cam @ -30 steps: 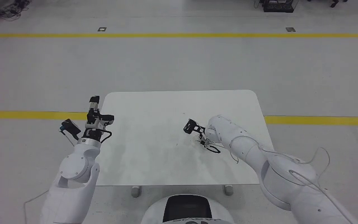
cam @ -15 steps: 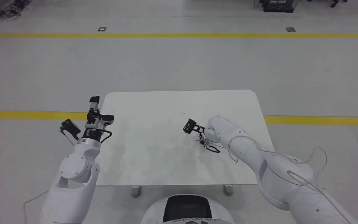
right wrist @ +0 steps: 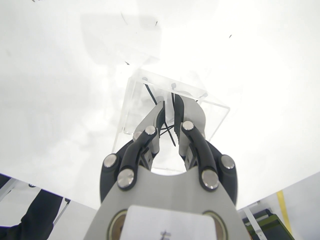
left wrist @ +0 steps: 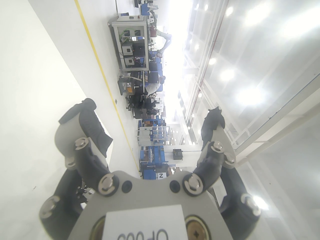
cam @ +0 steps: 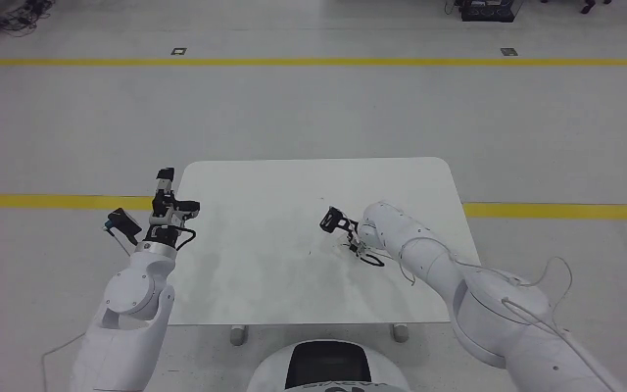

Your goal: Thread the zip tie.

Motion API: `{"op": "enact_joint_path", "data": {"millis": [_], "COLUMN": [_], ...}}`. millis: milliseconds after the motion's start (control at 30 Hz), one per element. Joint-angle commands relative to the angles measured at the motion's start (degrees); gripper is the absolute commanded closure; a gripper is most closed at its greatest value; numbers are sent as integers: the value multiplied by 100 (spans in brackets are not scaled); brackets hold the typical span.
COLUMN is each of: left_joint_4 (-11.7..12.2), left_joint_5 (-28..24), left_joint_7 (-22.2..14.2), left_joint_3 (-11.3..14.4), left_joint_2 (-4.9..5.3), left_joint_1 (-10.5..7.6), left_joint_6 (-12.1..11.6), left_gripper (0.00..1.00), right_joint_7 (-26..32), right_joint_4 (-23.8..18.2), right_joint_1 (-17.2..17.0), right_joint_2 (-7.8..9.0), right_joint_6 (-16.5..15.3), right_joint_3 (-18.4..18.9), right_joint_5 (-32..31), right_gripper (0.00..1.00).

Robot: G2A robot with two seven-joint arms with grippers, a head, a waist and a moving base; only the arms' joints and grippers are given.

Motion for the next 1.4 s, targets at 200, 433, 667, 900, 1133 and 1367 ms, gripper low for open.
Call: {"op": "enact_joint_path", "data": {"millis": [200,433,667,900,1133,1367], "left_joint_4": [0,0,0,0,0,0], "left_joint_5": [0,0,0,0,0,0], "left_joint_7": [0,0,0,0,0,0], "left_joint_3": [0,0,0,0,0,0], "left_joint_2": [0,0,0,0,0,0], "left_joint_1": [0,0,0,0,0,0], "left_joint_6": [0,0,0,0,0,0], "left_gripper": [0,0,0,0,0,0], "right_joint_7": [-59,-26,-28,-5,-67,14], "right_joint_4": [-10,19,55,54,-32,-375], "right_joint_1": [-2,-13,-11,6,56,15], "right_joint_2": [8,5,-5,-19,21,159], "right_joint_6": [0,0,0,0,0,0], "right_joint_3": [0,0,0,0,0,0], "right_joint_5": [-5,21,66,81,59,236], "right_gripper": [87,87,85,86,84,83]}}
